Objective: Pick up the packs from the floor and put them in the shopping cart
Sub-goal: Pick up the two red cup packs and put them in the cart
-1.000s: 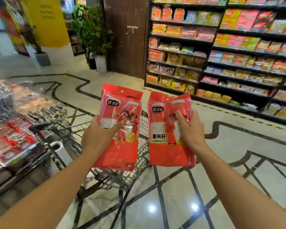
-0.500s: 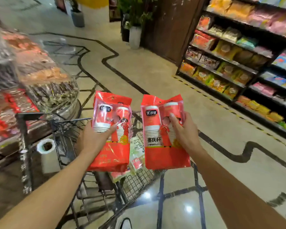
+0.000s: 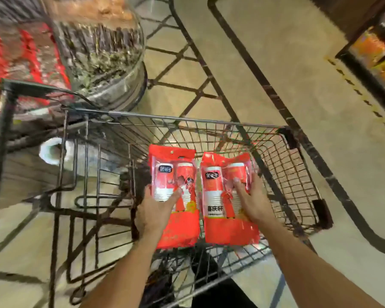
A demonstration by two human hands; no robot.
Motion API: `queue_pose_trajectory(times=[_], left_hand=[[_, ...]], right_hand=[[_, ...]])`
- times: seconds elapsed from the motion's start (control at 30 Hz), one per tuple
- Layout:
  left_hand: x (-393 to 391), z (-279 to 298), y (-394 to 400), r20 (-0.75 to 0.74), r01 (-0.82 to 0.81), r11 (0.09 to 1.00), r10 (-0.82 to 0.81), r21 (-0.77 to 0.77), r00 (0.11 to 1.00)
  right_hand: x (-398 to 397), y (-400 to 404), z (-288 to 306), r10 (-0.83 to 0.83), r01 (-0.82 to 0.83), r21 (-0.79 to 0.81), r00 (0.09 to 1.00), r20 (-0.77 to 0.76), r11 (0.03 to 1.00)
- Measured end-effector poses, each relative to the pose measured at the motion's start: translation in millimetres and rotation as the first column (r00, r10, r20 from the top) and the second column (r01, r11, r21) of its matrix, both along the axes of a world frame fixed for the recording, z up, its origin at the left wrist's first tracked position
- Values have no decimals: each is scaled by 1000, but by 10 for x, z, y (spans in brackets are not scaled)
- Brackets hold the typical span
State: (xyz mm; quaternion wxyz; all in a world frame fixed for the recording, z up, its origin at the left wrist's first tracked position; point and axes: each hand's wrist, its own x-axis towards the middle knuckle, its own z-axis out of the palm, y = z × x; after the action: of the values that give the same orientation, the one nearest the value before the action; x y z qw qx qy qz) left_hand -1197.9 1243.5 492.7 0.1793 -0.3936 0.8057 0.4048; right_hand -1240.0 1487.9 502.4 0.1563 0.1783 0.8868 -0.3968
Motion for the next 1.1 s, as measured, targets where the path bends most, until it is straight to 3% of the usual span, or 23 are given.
queue_pose_trajectory(times=[0.17, 0.27, 0.43, 0.6, 0.7, 0.8, 0.9, 1.0, 1.1], left_hand=[[53, -824, 163, 185, -14, 999, 24, -51, 982], [110, -984, 197, 224, 7, 998, 8, -66, 975], [191, -1322, 394, 239, -117, 992, 125, -44, 963], [172, -1411, 597, 267, -81, 989, 113, -125, 957], [97, -1262, 661, 338, -10, 979, 80, -203, 938], [31, -1036, 587, 307, 63, 961, 23, -268, 952], [-26, -711, 444, 206, 269, 872, -199, -408, 958], [-141, -316, 261, 197, 440, 739, -397, -511, 896], [-190, 123, 12, 183, 489, 613, -494, -621, 850]], right_hand=[[-18, 66, -983, 64, -60, -27, 975, 212, 998], [-18, 48, -1198, 51, -37, -59, 969, 241, 998], [-21, 116, -1742, 128, -120, -44, 936, 329, 992], [-51, 177, -1870, 148, -132, -68, 901, 408, 989], [-175, 175, -1800, 177, -208, 17, 871, 458, 978], [-320, 180, -1619, 226, -284, 70, 871, 436, 956], [-459, 109, -1293, 400, -474, 172, 852, 339, 864], [-605, -113, -885, 609, -670, 289, 742, 280, 684], [-680, -470, -437, 737, -750, 353, 645, 202, 560]])
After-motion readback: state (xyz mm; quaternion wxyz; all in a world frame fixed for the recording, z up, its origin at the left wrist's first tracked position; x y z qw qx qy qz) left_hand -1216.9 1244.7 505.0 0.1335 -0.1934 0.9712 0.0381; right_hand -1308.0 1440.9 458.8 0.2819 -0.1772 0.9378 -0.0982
